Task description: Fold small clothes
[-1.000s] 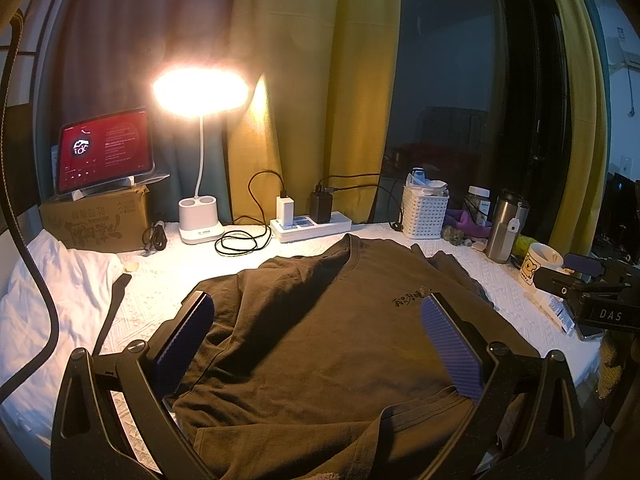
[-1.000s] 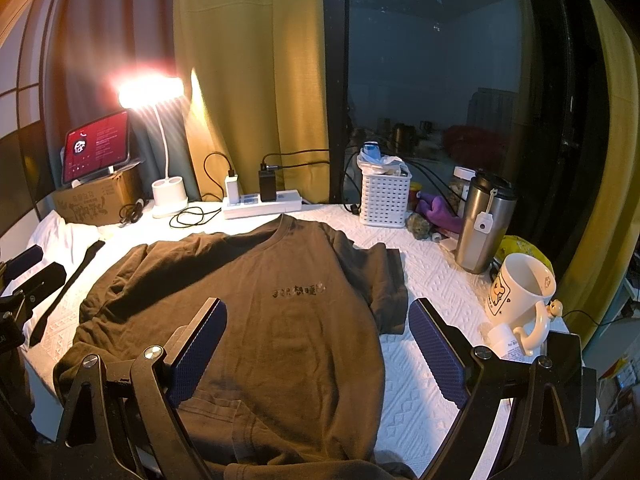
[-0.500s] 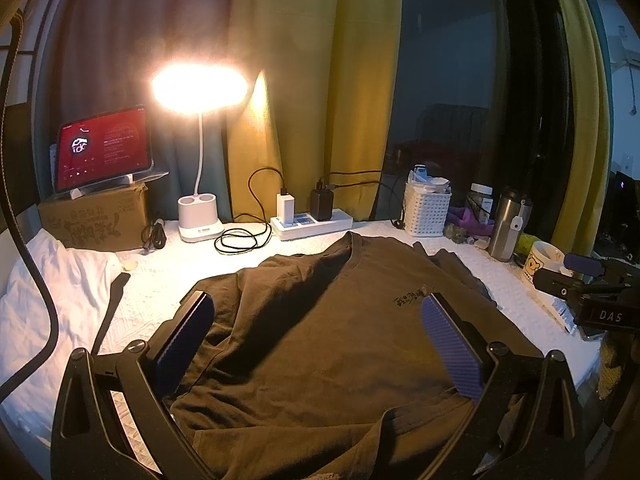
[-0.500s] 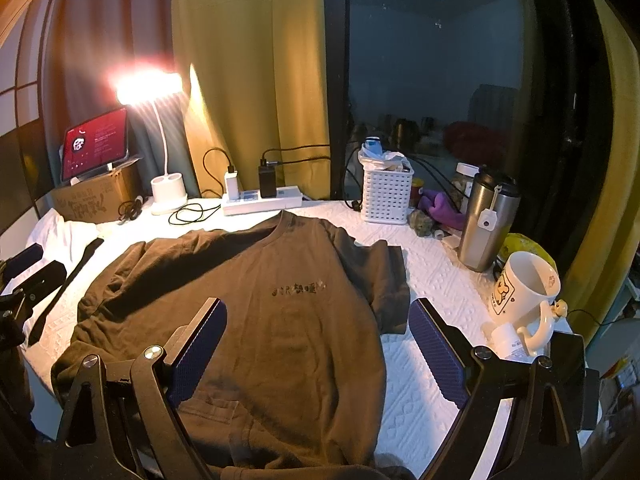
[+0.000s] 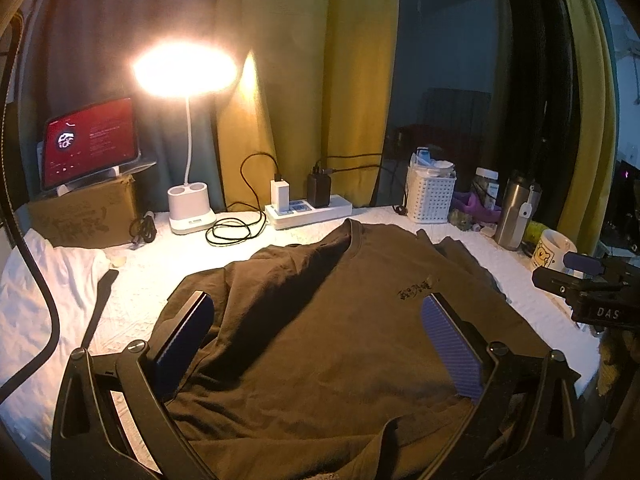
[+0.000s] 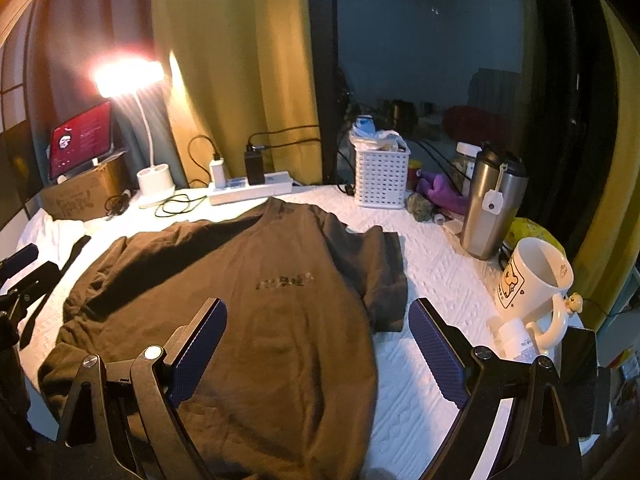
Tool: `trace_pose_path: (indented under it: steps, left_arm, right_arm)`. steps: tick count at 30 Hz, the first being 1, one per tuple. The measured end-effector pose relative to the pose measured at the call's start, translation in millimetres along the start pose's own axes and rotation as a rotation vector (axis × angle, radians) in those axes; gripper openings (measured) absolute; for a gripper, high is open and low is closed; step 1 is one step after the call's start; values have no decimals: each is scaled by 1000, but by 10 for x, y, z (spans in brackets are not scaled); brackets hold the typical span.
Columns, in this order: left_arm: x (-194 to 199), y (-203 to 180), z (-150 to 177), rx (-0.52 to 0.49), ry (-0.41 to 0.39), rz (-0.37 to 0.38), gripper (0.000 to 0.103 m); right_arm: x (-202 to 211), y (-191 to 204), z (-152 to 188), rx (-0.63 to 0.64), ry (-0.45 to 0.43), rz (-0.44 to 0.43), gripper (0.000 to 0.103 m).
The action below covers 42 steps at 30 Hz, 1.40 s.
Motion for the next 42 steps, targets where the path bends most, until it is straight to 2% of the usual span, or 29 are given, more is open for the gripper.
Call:
trace_pose_path:
  steps: [8, 20, 33, 37, 39, 40, 42]
  left_arm:
    - [-447, -13, -57, 3, 62, -13, 102]
    - [-1192, 123, -209, 38, 160, -49, 102]
    - [-1662, 331, -193, 76, 242, -72, 102]
    - [-1758, 398, -173, 86, 265, -80, 102]
    - [-1781, 424, -160, 88, 271, -85, 102]
    - [-1788, 432, -153, 90, 276, -88, 102]
    - [-1810, 464, -139, 93, 283, -91, 102]
  right_arm:
    - [-500, -305, -75, -15, 59, 19, 93]
    - [-1330, -626, -412, -4, 105, 45, 93]
    - [-2174, -805, -579, 8, 164, 38, 93]
    - [-2485, -887, -558, -37, 214, -7, 75]
    - [-2623, -902, -519, -44, 247, -12, 71]
    - [-2661, -905, -501, -46, 255, -9, 65]
    - [-2684, -890, -493, -43, 256, -14, 62]
Point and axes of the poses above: each gripper's, at about its wrist camera, not at the fingertips, and x roughly against the way its jaws point, y to its left, z to its underside, the point moved 2 cm from there along -x, roughly the way its jaws point, and after that the axes turned 3 degrees about z, right-handed, at the moved point
